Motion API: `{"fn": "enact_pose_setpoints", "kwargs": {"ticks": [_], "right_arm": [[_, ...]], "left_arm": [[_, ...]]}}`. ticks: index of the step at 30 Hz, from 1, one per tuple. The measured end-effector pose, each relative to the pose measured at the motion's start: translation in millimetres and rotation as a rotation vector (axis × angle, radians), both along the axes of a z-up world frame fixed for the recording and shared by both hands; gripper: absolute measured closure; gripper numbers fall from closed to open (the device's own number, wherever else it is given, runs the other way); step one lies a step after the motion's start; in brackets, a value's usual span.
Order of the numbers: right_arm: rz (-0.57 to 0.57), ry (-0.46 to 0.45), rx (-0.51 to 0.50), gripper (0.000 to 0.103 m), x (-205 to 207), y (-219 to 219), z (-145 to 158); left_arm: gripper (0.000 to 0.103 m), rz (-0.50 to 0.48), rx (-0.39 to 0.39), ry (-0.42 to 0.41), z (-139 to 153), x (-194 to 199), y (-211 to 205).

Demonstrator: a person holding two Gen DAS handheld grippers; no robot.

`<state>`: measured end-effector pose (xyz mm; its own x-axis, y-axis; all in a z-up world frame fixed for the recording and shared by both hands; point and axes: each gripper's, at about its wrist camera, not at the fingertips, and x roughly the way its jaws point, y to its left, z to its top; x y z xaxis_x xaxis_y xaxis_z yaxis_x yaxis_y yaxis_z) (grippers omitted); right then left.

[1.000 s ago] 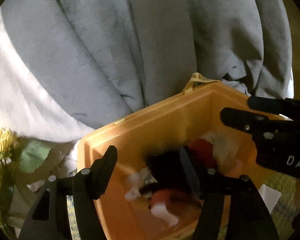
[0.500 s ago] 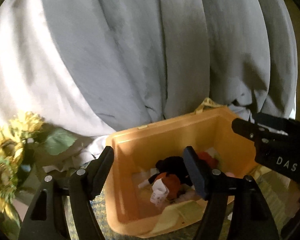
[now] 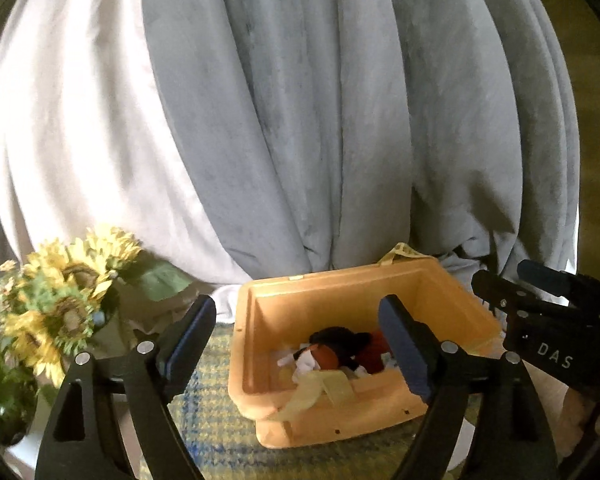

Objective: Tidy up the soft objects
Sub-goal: 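Withdraw both tools from the crate toward the green plush and white cloth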

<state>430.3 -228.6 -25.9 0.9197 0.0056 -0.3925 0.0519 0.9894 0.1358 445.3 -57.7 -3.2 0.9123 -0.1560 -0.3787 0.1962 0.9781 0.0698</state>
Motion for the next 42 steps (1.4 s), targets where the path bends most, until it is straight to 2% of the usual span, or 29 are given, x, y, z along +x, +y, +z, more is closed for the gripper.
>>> {"fn": "enact_pose_setpoints", "kwargs": {"ticks": [11,19,24,30,34,42], "right_arm": [[0.054,0.007,-0.024,0.037,-44.9,-23.5,-8.4],[0.122,0.038,-0.045,0.037,-62.7,-35.3,-26.1],[0.169,0.078,-0.038,0.037,-67.9,-41.3,-46.0],[0.208,0.147,-0.040,0.038,-66.9,-47.6,-76.9],[0.237,0.193,-0.038,0.038,-63.1,-50.9,-96.7],[0.283,0.273,-0.031,0.038,-56.8,-54.3,-133.6]], "left_arm": [[0.016,0.032,-0.052,0.080,-18.2,-55.9,-19.5],[0.016,0.026,-0.030,0.139,-44.9,-83.3,-38.9],[0.016,0.029,-0.025,0.194,-63.7,-89.4,-48.6],[0.016,0.038,0.041,0.243,-92.4,-94.6,-64.9],[0.016,0.026,0.045,0.321,-114.9,-92.7,-72.6],[0.016,0.016,0.072,0.409,-150.4,-91.6,-81.6]]}}
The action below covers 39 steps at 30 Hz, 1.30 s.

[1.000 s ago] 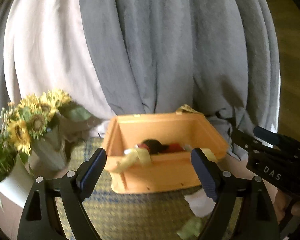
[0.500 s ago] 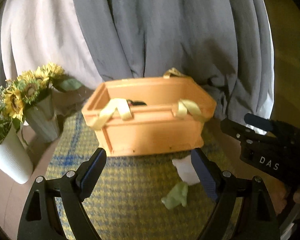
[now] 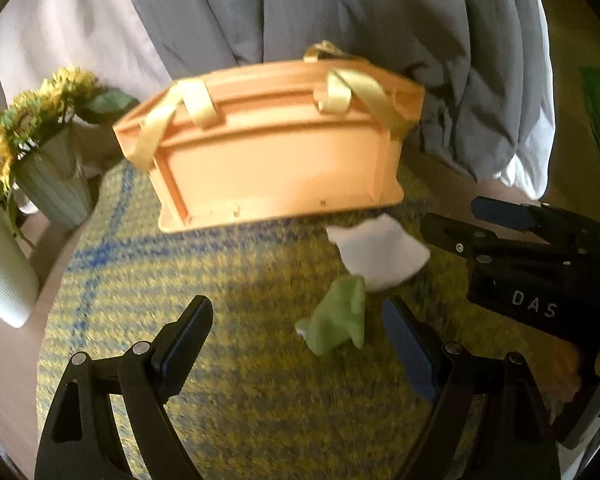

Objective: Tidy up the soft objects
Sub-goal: 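Withdraw both tools from the crate toward the green plush and white cloth, then grasp the green plush with the left tool while the right tool grasps the white cloth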

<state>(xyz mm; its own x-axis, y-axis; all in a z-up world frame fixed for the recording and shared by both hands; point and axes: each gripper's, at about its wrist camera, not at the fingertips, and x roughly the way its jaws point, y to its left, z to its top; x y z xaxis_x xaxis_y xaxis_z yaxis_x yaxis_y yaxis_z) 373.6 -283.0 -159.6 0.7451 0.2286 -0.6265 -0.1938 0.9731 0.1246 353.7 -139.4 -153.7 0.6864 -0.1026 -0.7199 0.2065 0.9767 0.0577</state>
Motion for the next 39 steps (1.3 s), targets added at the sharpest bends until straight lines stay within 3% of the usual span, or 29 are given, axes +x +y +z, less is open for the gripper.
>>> {"fn": "enact_pose_setpoints", "kwargs": {"ticks": [4,17,24,28,29,32,39], "right_arm": [[0.012,0.036,0.000,0.042,4.0,-0.3,-15.0],[-0.009,0.123,0.063,0.061,17.7,-5.7,-44.9],[-0.014,0.161,0.093,0.070,28.9,-6.4,-57.0],[0.006,0.156,0.085,0.085,30.9,1.0,-58.2],[0.015,0.153,0.080,0.092,31.5,3.4,-57.9],[0.025,0.138,0.077,0.096,28.8,6.9,-54.5],[0.010,0.092,0.068,0.098,15.9,11.0,-38.5]], "left_arm": [[0.016,-0.001,0.013,0.014,-11.6,-0.8,-1.9],[0.018,-0.025,-0.048,0.055,-34.8,14.9,-10.1],[0.037,-0.035,-0.049,0.093,-45.5,21.0,-11.8],[0.054,-0.063,-0.075,0.122,-50.1,24.1,-9.5],[0.056,-0.067,-0.077,0.122,-49.6,23.6,-9.8],[0.056,-0.063,-0.056,0.101,-46.4,20.8,-9.3],[0.056,-0.032,-0.078,0.074,-31.6,17.4,2.4]]}}
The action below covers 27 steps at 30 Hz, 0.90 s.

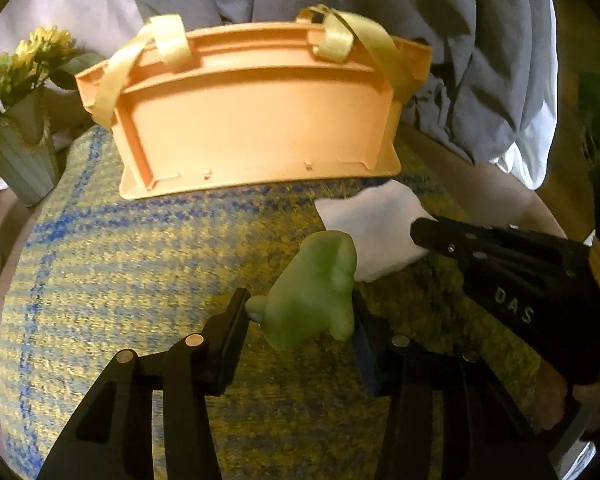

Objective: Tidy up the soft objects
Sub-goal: 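Grasp the green plush with the left tool while the right tool grasps the white cloth, then lift both items over the orange crate and open both tools inside it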

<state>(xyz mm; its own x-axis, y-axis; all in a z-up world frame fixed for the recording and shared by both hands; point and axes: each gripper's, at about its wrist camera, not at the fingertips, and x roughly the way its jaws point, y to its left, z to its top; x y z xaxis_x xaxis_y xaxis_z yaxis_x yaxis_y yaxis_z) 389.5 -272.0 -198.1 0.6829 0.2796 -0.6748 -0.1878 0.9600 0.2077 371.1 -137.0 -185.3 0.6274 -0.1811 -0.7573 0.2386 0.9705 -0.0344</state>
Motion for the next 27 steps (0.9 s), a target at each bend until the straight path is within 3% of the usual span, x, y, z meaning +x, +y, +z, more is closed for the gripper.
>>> {"fn": "enact_pose_setpoints", "kwargs": {"ticks": [27], "right_arm": [[-0.104,-0.163,0.001,0.099,-58.7,28.6,82.4]], "left_arm": [[0.056,0.041,-0.068,-0.177,86.0,-33.4,51.6]]}}
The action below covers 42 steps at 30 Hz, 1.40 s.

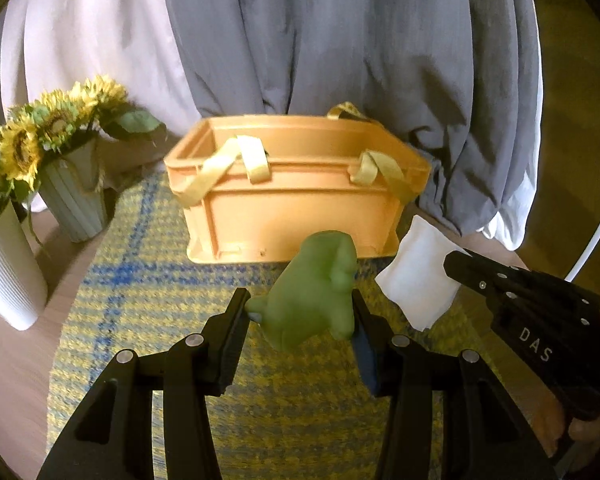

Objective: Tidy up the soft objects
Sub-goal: 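Lift both items over the orange crate and open both tools inside it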

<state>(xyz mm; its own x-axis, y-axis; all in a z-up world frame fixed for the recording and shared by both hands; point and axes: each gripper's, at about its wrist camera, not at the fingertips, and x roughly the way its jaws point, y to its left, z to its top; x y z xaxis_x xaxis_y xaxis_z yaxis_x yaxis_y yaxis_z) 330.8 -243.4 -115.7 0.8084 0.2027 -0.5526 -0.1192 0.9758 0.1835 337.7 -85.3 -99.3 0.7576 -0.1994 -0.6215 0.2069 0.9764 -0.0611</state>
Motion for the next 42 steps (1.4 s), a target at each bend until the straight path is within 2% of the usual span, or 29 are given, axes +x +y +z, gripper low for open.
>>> {"fn": "enact_pose_setpoints", "kwargs": {"ticks": [10,21,31,42], "right_arm": [[-0.045,-0.071,0.005,0.099,-10.7,11.3,34.8],[-0.084,-0.187,-0.014,0.099,-10.9,19.7,70.5],[-0.100,-0.276,-0.003,0.099,4.7,25.9,99.8],[-0.094,-0.317,-0.024,0.099,40.6,28.3,116.8]], "left_arm": [[0.056,-0.017,-0.023,-0.084,33.0,-2.4,14.7],[0.056,-0.032,-0.043,-0.191,65.8,5.4,24.3],[0.056,-0.056,-0.046,-0.279,93.7,27.1,30.9],[0.056,-0.076,-0.045,-0.311,104.4,71.6,28.1]]}}
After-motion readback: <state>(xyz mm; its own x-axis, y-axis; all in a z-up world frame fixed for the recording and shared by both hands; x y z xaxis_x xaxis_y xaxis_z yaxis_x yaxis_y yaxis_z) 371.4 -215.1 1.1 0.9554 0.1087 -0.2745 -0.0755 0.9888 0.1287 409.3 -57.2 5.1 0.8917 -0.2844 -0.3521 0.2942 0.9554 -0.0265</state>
